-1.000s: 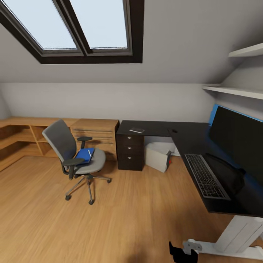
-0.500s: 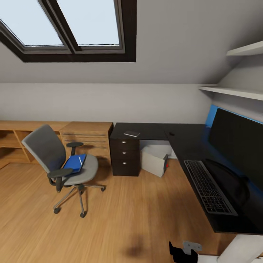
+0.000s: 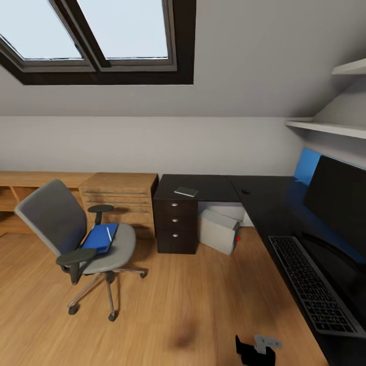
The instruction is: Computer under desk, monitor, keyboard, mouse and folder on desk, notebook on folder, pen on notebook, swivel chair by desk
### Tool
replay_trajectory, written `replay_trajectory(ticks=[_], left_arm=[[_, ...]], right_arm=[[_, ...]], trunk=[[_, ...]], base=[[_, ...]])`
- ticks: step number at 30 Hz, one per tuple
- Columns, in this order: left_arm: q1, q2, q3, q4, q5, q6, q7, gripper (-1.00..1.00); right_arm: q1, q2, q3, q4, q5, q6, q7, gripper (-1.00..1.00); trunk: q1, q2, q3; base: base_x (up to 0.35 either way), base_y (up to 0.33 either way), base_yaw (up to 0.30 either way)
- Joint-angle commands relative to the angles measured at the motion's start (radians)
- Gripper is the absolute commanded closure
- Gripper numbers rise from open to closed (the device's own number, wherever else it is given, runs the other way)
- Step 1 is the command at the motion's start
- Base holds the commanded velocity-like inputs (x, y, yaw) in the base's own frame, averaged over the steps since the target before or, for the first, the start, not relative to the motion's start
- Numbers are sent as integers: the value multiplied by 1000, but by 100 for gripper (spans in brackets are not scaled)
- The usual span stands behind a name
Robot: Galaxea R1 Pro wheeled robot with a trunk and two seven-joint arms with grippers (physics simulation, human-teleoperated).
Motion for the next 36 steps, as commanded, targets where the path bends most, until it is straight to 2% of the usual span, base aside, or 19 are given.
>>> replay_trajectory(ticks=[1,13,16,18,20,22,24,26,28,30,36], left_arm=[[-1,1,-7,2,8,-4,6,-100],[-1,-9,-10,7,11,0,7,-100],[-1,-10,-11,17,-6,-2,8,-100],[-1,-10,-11,39,-31,-10,8,-100],[-1,-10,-11,75,-63,-51,8,-100],[-1,-10,-11,88,-73,-88,7,-100],[-1,-6,-11,102,-86,-172,8,-100],[-1,9,-7,111,-88,-208,7,-100],[-1,28,-5,120,-89,-230,4,-100],[-1,37,-5,128,-90,-242,2,-100],[-1,45,-7,167,-92,-255,-3,-100]], right_arm=[[-1,0,-2,-1,-4,-3,0,-100],[0,-6,-3,-4,-3,-3,-1,-100],[0,-7,-2,-4,-2,-4,-1,-100],[-1,-7,-2,-4,-2,-4,-1,-100],[0,-8,-1,-4,-1,-4,-1,-100],[-1,-8,0,-4,-1,-5,-1,-100],[-1,-9,0,-4,-1,-5,0,-100],[-1,-10,1,-4,-2,-6,0,-100],[-1,-9,1,-4,-2,-6,0,-100],[-1,-7,1,-4,-3,-6,0,-100],[-1,-8,0,-4,-2,-7,0,-100]], trunk=[[1,-1,-1],[1,-1,-1],[1,-1,-1],[1,-1,-1],[1,-1,-1],[1,-1,-1],[1,-1,-1],[1,-1,-1],[1,-1,-1],[1,-1,-1],[1,-1,-1]], base=[[335,99,0],[335,34,0],[335,2,0],[335,1,0],[335,0,0],[335,0,0],[335,0,0],[335,0,0],[336,0,0],[336,0,0],[336,0,0]])
